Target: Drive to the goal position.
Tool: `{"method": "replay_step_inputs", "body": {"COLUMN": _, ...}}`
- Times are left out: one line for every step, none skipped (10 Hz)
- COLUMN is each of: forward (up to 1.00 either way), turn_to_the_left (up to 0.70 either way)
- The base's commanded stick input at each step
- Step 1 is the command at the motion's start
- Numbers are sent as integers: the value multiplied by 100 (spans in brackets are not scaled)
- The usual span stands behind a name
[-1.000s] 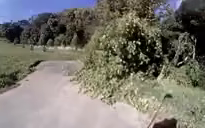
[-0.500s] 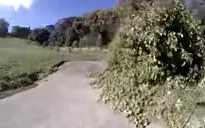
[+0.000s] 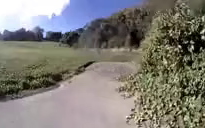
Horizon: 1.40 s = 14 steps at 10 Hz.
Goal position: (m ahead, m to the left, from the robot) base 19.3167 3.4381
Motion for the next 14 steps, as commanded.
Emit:
{"method": "replay_step_inputs", "body": {"forward": 100, "turn_to_the_left": 0}}
{"method": "replay_step_inputs", "body": {"forward": 100, "turn_to_the_left": 0}}
{"method": "replay_step_inputs", "body": {"forward": 100, "turn_to_the_left": -38}}
{"method": "replay_step_inputs", "body": {"forward": 100, "turn_to_the_left": -39}}
{"method": "replay_step_inputs", "body": {"forward": 100, "turn_to_the_left": -12}}
{"method": "replay_step_inputs", "body": {"forward": 100, "turn_to_the_left": -23}}
{"method": "replay_step_inputs", "body": {"forward": 100, "turn_to_the_left": -34}}
{"method": "replay_step_inputs", "body": {"forward": 0, "turn_to_the_left": -58}}
{"method": "replay_step_inputs", "body": {"forward": 0, "turn_to_the_left": -14}}
{"method": "replay_step_inputs", "body": {"forward": 0, "turn_to_the_left": 0}}
{"method": "replay_step_inputs", "body": {"forward": 0, "turn_to_the_left": 0}}
{"method": "replay_step_inputs", "body": {"forward": 0, "turn_to_the_left": -1}}
{"method": "replay_step_inputs", "body": {"forward": 0, "turn_to_the_left": -4}}
{"method": "replay_step_inputs", "body": {"forward": 0, "turn_to_the_left": -7}}
